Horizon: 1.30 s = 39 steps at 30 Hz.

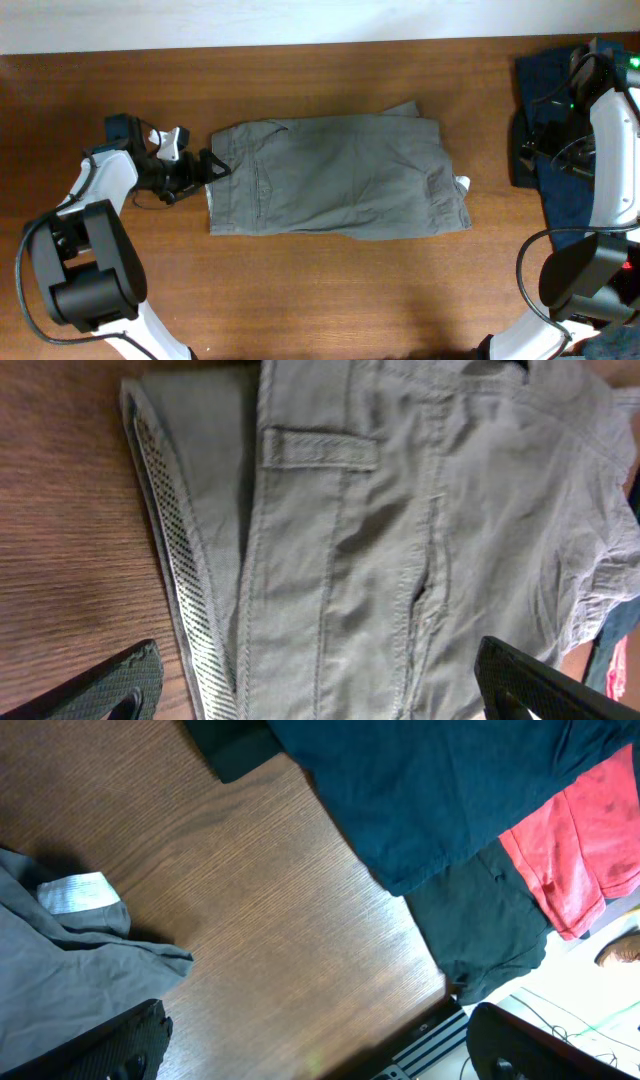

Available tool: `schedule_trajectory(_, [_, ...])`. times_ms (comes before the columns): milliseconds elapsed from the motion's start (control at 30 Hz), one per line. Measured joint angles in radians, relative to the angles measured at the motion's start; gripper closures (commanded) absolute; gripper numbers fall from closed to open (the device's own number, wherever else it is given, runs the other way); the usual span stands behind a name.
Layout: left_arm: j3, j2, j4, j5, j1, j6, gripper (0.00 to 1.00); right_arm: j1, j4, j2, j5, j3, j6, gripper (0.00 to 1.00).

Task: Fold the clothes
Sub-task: 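Reach the left gripper to the trousers' left edge and grasp it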

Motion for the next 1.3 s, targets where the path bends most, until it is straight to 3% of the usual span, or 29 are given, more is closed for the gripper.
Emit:
schedule_trajectory(833, [0.008, 0.044, -0.014, -0.002, -0.003, 0.000, 0.01, 0.000, 0.000, 0.000, 0.000, 0.000, 0.000, 0.01])
schedule_trajectory(1133, [0.011, 0.045, -0.007, -0.014, -0.075, 0.000, 0.01, 0.000, 0.000, 0.000, 0.000, 0.000, 0.000, 0.01])
schedule_trajectory(1300, [0.013, 0.047, -0.003, -0.030, -0.090, 0.004, 0.16, 0.000, 0.000, 0.000, 0.000, 0.000, 0.000, 0.01])
